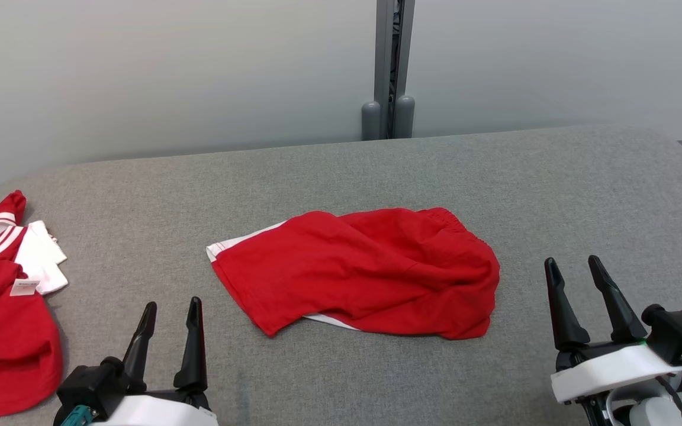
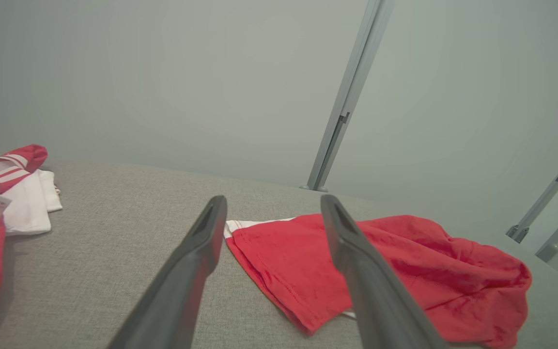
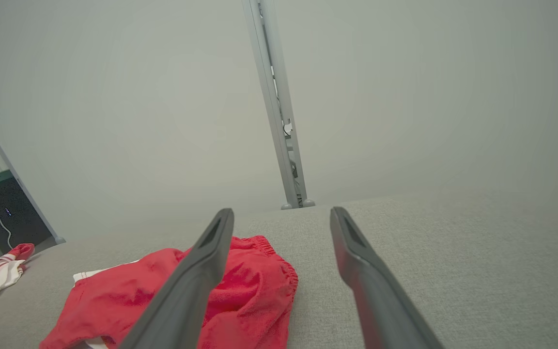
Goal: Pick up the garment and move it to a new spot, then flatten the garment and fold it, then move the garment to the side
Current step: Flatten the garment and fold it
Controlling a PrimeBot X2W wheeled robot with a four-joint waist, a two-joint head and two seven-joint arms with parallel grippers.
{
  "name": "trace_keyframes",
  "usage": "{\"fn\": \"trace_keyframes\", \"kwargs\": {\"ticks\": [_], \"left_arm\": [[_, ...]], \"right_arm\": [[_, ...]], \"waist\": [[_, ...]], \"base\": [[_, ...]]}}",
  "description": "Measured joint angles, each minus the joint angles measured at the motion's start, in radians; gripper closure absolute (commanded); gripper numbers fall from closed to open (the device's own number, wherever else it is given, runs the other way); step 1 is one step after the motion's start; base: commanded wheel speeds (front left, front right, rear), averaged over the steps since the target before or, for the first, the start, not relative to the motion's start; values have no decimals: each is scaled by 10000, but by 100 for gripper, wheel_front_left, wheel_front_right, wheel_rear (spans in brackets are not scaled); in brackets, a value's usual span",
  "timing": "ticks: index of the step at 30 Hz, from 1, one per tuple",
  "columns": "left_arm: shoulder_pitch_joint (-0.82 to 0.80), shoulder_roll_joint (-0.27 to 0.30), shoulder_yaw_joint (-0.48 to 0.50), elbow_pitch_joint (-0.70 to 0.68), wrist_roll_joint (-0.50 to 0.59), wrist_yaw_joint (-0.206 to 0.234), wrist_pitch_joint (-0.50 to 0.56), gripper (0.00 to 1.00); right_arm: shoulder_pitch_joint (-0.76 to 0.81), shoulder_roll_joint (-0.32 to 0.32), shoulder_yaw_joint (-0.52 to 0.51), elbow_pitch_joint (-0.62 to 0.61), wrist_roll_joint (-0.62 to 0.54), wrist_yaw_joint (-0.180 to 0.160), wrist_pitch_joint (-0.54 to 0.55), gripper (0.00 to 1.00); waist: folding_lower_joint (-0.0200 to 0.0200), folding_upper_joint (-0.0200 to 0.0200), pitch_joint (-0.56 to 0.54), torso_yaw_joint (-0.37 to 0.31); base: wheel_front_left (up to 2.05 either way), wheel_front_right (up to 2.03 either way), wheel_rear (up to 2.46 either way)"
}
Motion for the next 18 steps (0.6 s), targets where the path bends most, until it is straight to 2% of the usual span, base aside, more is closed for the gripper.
{"fn": "trace_keyframes", "kwargs": {"ticks": [5, 9, 18], "left_arm": [[-9, -38, -21, 77, 35, -40, 0, 0], [-21, -59, -90, 157, 42, -100, 0, 0], [-61, -61, -142, 316, 19, -186, 0, 0]], "right_arm": [[-243, -27, 134, 203, 67, 0, 0, 0], [-409, -144, 360, 874, 265, 0, 63, 0], [-548, -320, 1035, 2222, 851, 0, 1227, 0]], "waist": [[0, 0, -6, 66], [0, 0, 5, 214], [0, 0, 128, 801]], "base": [[0, 0, 0], [0, 0, 0], [0, 0, 0]]}}
